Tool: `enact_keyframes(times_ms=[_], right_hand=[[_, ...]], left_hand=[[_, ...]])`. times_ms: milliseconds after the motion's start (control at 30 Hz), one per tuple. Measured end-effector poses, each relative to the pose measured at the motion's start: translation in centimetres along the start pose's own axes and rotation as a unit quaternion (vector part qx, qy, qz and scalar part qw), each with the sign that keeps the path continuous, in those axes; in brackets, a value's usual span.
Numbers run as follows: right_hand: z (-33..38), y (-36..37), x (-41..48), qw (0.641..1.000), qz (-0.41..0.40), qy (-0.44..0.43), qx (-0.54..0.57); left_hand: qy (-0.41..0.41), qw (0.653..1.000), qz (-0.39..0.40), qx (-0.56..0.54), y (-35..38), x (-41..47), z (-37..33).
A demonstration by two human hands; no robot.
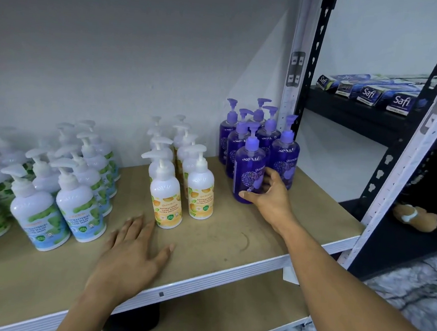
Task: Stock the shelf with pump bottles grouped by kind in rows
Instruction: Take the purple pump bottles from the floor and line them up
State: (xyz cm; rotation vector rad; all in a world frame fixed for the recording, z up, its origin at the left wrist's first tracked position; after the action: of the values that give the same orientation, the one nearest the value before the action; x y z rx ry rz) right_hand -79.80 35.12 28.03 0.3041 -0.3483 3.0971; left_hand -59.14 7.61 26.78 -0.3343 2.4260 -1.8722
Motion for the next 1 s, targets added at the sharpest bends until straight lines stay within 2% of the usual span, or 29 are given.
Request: enact_keyframes(times_ms=[400, 1000], right_hand=[[1.3, 0.0, -0.6, 0.985, -0.115, -0.043, -0.119], [0.6, -0.7, -0.2, 0.986, -0.134, -0.042, -0.094]], left_hand=[[0.003, 1.0, 0.0, -0.001, 0.0, 0.1, 0.0], [0.006, 1.0, -0.006, -0.006, 0.0, 0.0, 0.0]])
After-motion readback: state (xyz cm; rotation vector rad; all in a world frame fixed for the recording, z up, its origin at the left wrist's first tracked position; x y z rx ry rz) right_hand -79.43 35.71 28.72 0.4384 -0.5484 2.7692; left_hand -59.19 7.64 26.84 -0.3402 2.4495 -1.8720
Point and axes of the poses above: each hand's wrist, its own x-axis towards the middle knuckle, its own y-axis out of the palm, z = x × y, the point moved 8 cm from there along x, towards the middle knuckle, and after that the axes turned 4 degrees about y, right-handed, at the moved point
